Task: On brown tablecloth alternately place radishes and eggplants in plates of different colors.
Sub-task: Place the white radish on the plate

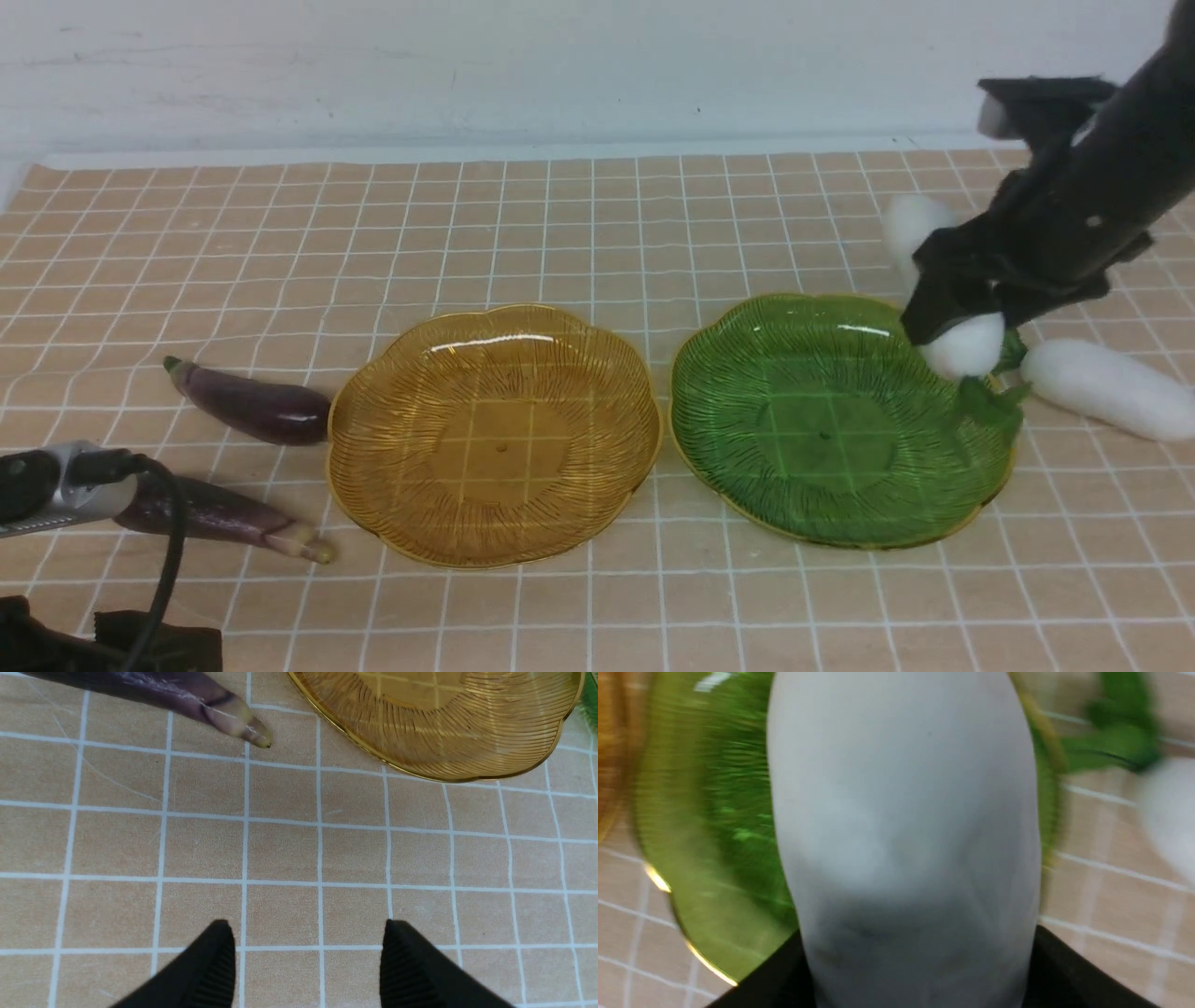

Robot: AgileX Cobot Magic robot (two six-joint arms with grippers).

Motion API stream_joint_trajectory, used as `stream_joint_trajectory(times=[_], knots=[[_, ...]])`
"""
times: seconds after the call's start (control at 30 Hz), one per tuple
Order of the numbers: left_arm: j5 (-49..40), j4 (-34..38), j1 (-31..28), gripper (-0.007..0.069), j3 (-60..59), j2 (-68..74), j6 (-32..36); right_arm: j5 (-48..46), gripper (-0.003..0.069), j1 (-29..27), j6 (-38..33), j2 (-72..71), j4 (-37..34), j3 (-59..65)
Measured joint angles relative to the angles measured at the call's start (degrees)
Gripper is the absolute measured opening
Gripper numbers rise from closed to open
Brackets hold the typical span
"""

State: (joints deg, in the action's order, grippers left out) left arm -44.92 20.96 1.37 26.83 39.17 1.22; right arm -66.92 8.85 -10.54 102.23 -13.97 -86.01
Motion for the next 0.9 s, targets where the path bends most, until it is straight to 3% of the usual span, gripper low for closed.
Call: stream_joint_trajectory(times=[0.17, 0.23, 0.33, 0.43, 0.53, 0.6, 0.9], knots=[[0.0, 0.0, 0.0, 0.0388, 0.0, 0.0, 0.0, 3.92, 0.0484, 2.63, -0.28, 6.31, 0.38, 0.05], [0.0, 0.05, 0.0, 0.0388, 0.0, 0.0, 0.0, 4.95, 0.0521, 2.8, -0.28, 7.85, 0.82, 0.05], [0.0, 0.05, 0.0, 0.0388, 0.0, 0.0, 0.0, 6.18, 0.0642, 2.8, -0.28, 9.59, 4.13, -0.07], [0.0, 0.0, 0.0, 0.0388, 0.0, 0.0, 0.0, 6.24, 0.0682, 2.8, 0.57, 10.16, 10.2, -1.37], [0.0, 0.0, 0.0, 0.0388, 0.0, 0.0, 0.0, 6.18, 0.0689, 2.4, 4.17, 10.14, 21.75, -3.82], [0.0, 0.0, 0.0, 0.0388, 0.0, 0.0, 0.0, 6.18, 0.0689, 1.73, 5.52, 10.17, 25.81, -4.22], [0.0, 0.0, 0.0, 0.0388, 0.0, 0.0, 0.0, 6.0, 0.0682, -3.34, 5.22, 16.05, 33.22, -4.6]])
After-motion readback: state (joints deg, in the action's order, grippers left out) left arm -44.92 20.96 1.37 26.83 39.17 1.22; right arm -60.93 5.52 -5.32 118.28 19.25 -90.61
